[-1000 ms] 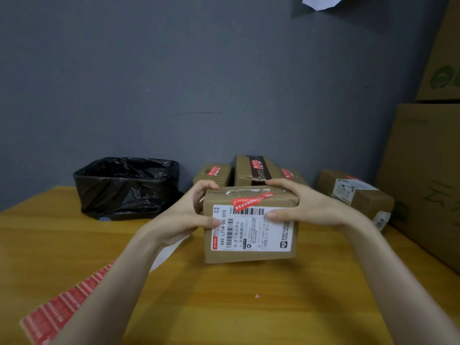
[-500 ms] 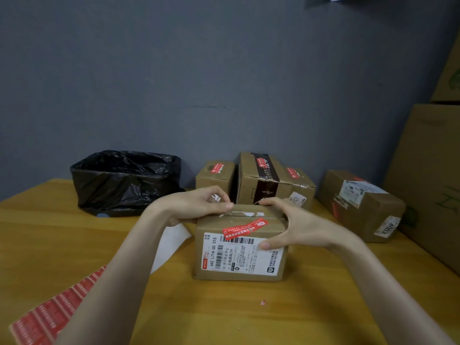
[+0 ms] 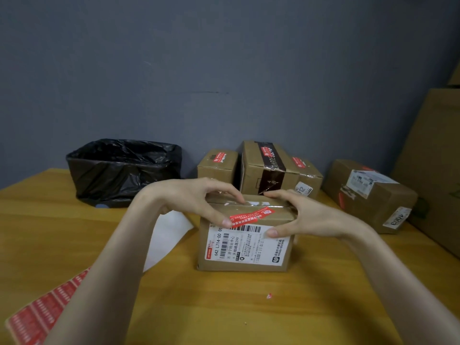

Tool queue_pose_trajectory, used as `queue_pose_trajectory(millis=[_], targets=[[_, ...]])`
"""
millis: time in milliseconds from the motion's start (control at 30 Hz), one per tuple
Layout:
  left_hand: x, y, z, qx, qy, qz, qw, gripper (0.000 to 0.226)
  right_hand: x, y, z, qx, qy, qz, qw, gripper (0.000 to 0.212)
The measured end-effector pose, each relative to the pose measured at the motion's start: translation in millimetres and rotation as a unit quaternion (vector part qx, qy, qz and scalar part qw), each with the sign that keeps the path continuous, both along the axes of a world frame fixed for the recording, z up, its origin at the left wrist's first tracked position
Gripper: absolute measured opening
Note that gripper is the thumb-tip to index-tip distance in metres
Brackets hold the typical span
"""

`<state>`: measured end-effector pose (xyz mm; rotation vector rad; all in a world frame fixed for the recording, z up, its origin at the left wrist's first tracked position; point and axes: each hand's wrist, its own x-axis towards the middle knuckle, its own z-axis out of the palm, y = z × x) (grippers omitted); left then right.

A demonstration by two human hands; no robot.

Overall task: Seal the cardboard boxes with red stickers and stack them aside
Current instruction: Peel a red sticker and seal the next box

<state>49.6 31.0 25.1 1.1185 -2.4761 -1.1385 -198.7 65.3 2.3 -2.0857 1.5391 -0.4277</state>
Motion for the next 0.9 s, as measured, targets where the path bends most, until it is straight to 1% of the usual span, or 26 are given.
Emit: queue_pose_trajectory(millis=[100,167,200,267,300,333,367,400,500,567,667,833,900], targets=[[4,-1,-3,0.009,0.003,-0.006,1.0,0.048,0,2,3,0.003,0.026,0.011,1.0,0.088],[5,-1,-5,0.009,0.012,-0.007,1.0,0.05,2,4,8,-0.023,0.034,0.003,0.999,0.082],[5,-1,-5,0.006,0.015,-0.01,1.0,0.05,4,6,11,-0.061,0.022,-0.011,0.998,0.073],[5,-2,-5,0.002,0.015,-0.014,1.0,0.051,12,12,19,-0.164,-0.042,-0.03,0.985,0.042],[5,-2,-5,0.001,0.014,-0.016,1.0,0.052,17,15,23,-0.202,-0.082,-0.025,0.976,0.027],[6,-3,-5,-0.004,0.013,-0.016,1.0,0.052,23,18,27,-0.219,-0.118,-0.007,0.968,0.017],[6,-4,-6,-0.013,0.012,-0.016,1.0,0.053,30,21,30,-0.219,-0.14,0.018,0.966,0.014],[6,-5,-8,-0.022,0.01,-0.014,1.0,0.054,38,23,31,-0.207,-0.14,0.041,0.968,0.014],[8,-8,-10,-0.031,0.01,-0.02,0.999,0.056,60,19,25,-0.177,-0.064,0.076,0.979,0.012],[9,-8,-10,-0.029,0.013,-0.034,0.999,0.052,69,14,19,-0.17,-0.044,0.079,0.981,0.015],[9,-8,-9,-0.034,0.017,-0.042,0.998,0.047,75,11,14,-0.173,-0.06,0.069,0.981,0.016],[10,-10,-12,-0.045,0.018,-0.029,0.998,0.056,72,11,14,-0.189,-0.055,0.071,0.978,0.01],[11,-10,-13,-0.044,0.024,-0.022,0.998,0.055,72,10,13,-0.193,-0.049,0.074,0.977,0.009]])
